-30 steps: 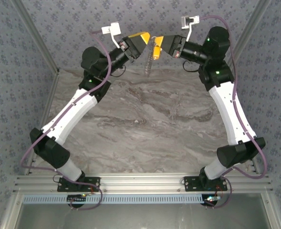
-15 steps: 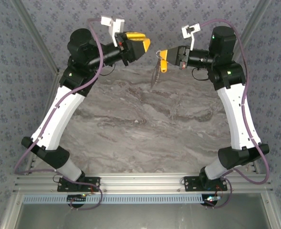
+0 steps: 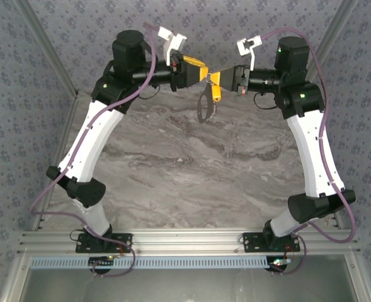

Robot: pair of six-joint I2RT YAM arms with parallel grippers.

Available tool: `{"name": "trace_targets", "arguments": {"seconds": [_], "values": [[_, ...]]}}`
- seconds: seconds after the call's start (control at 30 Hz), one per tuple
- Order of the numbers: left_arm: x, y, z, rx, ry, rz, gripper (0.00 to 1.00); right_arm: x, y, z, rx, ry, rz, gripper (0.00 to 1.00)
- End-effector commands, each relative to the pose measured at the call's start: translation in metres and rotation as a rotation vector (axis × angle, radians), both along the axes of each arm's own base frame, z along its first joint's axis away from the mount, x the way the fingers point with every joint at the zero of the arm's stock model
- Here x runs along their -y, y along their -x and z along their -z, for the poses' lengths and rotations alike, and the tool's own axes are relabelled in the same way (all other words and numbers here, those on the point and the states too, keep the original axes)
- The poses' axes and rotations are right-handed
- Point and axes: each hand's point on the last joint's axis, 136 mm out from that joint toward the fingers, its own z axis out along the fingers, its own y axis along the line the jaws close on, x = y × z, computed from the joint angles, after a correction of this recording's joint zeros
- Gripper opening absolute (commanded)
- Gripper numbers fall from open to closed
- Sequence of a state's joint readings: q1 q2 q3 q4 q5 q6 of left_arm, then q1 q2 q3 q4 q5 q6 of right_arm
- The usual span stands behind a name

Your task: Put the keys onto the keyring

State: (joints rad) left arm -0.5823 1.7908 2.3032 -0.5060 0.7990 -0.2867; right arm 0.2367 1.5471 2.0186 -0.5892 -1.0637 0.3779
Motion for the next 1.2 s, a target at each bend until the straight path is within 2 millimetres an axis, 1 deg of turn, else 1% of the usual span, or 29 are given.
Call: {"name": "trace_targets", "arguments": {"seconds": [0.0,0.37,0.6,0.73,0.8,0.93,1.17], "values": [[-0.004,0.013,-0.012,0.035,0.011,0.046,0.31,0.003,0.017,-0.013,0.048,-0.010,-0.030,0.00],[0.002,0.021,-0.011,0.004,0.028,0.114,0.32,0.004,0.015,-0.016,0.050,-0.039,-0.029,0.00],[0.006,0.021,-0.009,-0.003,0.030,0.125,0.31,0.005,0.015,-0.020,0.055,-0.061,-0.031,0.00],[0.007,0.021,-0.012,0.001,0.039,0.127,0.31,0.004,0.017,-0.021,0.055,-0.066,-0.035,0.00],[0.009,0.021,-0.012,0.001,0.042,0.130,0.29,0.004,0.017,-0.021,0.054,-0.067,-0.035,0.00],[0.011,0.022,-0.014,0.007,0.053,0.137,0.22,0.003,0.017,-0.021,0.055,-0.068,-0.037,0.00],[0.016,0.026,-0.015,0.004,0.057,0.162,0.20,0.002,0.017,-0.022,0.055,-0.074,-0.039,0.00]]}}
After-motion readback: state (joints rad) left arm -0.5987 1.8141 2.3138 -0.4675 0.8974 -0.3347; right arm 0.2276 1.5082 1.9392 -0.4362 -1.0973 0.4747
